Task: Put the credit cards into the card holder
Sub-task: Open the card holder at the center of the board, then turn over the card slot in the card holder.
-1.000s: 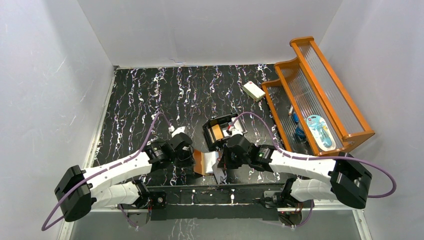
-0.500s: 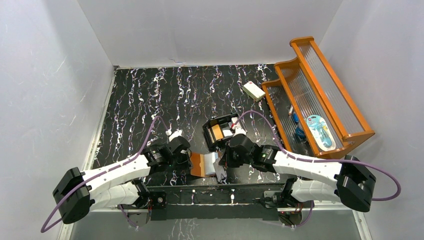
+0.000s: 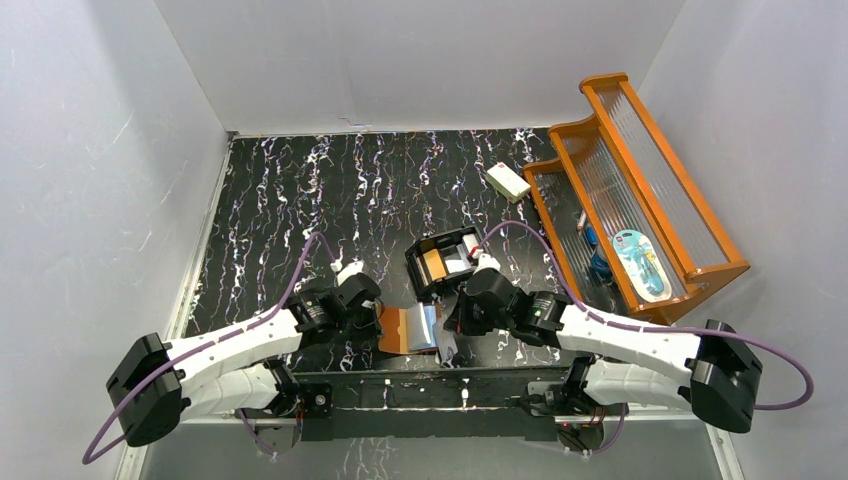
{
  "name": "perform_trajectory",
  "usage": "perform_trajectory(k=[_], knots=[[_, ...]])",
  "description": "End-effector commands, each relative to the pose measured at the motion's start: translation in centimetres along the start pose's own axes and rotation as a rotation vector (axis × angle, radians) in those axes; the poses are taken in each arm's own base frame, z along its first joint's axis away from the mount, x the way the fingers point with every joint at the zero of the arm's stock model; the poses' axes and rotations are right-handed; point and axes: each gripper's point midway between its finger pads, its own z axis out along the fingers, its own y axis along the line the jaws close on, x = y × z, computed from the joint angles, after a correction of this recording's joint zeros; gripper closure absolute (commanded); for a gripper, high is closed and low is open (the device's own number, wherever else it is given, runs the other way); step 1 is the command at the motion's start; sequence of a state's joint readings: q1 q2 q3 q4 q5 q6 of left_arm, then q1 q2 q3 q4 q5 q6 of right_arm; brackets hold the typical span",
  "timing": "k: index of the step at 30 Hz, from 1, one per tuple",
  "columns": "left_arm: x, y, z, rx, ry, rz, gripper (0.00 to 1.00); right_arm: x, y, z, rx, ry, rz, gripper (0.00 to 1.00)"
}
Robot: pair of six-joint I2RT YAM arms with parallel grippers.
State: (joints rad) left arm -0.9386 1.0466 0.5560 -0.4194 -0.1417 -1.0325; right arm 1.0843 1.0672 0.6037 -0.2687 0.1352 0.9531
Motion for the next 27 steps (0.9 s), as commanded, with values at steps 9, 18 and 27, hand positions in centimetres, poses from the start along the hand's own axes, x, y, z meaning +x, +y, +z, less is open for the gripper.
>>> perform_trajectory(k=[9, 18, 27], knots=[[0.2, 1.3, 0.3, -0.058, 0.005, 0.016, 1.0, -0.5, 0.3, 1.0, 0.0, -0.03, 0.0, 1.0], [0.3, 1.3, 0.4, -0.058, 0.009, 0.015, 1.0, -1.1, 0.1, 1.0, 0.022, -0.05, -0.01, 1.0], [0.4, 1.1, 0.4, -0.049, 0.012, 0.012, 1.0, -0.7, 0.3, 1.5, 0.01, -0.029, -0.015, 1.0]])
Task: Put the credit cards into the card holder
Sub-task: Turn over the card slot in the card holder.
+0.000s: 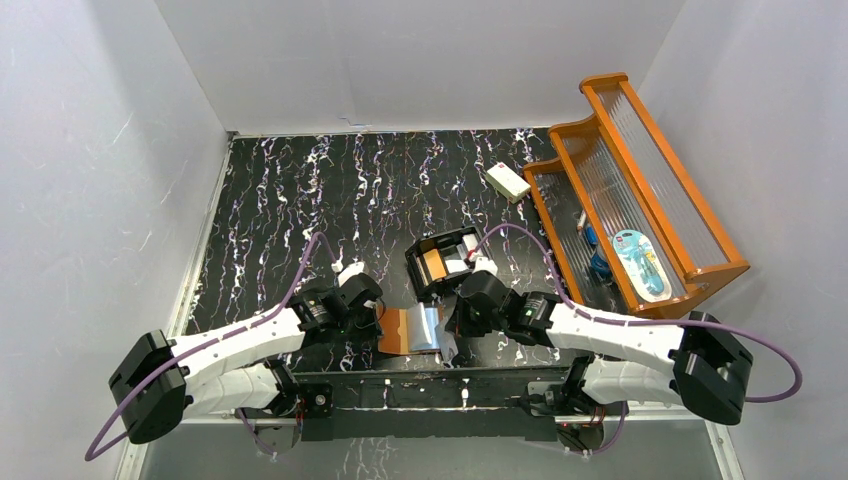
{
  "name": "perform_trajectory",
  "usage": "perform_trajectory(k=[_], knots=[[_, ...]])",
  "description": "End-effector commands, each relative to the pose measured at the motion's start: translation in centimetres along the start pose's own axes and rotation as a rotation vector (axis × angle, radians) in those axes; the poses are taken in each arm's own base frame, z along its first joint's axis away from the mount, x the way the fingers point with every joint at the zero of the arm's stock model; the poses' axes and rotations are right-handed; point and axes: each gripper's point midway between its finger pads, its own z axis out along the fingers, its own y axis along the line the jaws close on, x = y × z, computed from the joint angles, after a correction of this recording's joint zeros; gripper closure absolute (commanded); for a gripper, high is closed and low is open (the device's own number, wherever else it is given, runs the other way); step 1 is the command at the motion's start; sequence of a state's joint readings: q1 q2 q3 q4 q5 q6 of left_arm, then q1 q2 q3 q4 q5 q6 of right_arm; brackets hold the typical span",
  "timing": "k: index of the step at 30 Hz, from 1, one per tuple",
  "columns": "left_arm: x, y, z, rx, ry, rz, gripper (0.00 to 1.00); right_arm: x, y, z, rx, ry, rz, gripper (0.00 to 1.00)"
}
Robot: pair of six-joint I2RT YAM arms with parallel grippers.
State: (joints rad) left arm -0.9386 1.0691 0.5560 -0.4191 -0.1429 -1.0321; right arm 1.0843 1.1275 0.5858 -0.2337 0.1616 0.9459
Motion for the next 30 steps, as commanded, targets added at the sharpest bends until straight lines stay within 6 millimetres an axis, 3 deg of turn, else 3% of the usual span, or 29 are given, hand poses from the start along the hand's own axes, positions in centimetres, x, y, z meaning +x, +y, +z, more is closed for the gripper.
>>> perform_trajectory(k=[1, 7, 14, 23, 30], knots=[[0.2, 0.8, 0.1, -0.03, 0.003, 0.008, 1.0, -1.1, 1.6, 0.0, -0.044, -0.033, -0.005, 1.0], [0.3, 0.7, 0.3, -0.023, 0.007, 0.006, 1.0, -1.1, 3.1, 0.1, -0.141, -0.044, 0.024, 1.0], [0.4, 0.6, 0.4, -0.017, 0.013, 0.004, 1.0, -1.0, 3.4, 0.5, -0.156, -0.044, 0.037, 1.0], [0.5, 0.7, 0.3, -0.017, 0.012, 0.0, 1.0, -2.7, 1.3, -1.2, -0.013, -0.096, -0.017, 1.0], [0.5, 0.7, 0.3, -0.014, 0.013, 0.002, 1.0, -2.2, 1.2, -1.0, -0.029, -0.08, -0.012, 1.0]])
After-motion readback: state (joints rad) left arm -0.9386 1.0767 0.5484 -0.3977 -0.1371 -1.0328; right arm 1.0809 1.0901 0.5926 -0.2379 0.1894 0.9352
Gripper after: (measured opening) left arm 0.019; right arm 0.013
